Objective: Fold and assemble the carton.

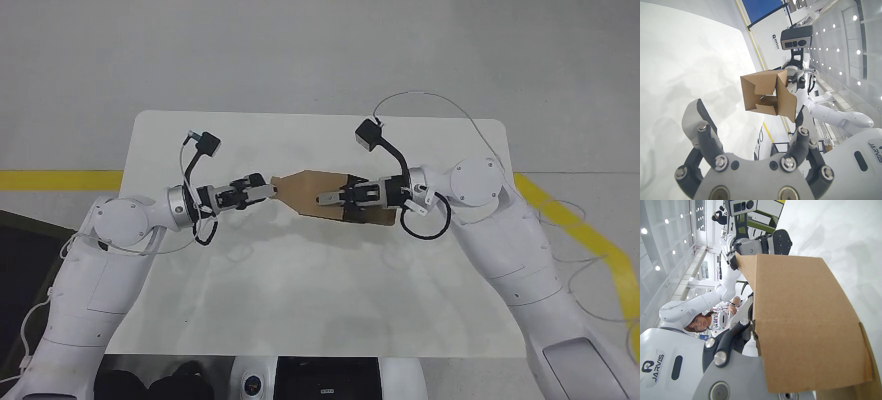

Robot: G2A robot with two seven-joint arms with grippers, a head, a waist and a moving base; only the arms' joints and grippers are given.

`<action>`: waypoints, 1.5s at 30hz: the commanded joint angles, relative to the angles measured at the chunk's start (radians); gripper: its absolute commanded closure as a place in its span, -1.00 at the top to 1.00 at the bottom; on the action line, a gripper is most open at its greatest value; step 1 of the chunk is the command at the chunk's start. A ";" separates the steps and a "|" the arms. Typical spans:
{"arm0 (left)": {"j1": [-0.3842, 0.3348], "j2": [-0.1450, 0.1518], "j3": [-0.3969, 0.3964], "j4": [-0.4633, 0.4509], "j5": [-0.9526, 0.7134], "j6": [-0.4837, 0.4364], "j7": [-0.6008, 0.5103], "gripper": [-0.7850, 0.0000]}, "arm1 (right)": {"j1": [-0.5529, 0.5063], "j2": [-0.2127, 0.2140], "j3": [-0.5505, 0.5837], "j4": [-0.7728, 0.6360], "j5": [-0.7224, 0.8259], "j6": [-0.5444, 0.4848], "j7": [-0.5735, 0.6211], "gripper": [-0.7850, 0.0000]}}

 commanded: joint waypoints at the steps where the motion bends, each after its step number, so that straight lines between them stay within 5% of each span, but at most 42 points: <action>1: 0.000 0.001 -0.004 0.008 0.001 -0.001 -0.001 1.00 | -0.003 0.002 0.006 -0.006 0.005 -0.002 0.000 -1.00; 45: -0.011 0.004 0.026 0.014 0.012 -0.005 0.015 1.00 | 0.005 -0.005 -0.029 -0.048 0.061 -0.033 -0.018 -1.00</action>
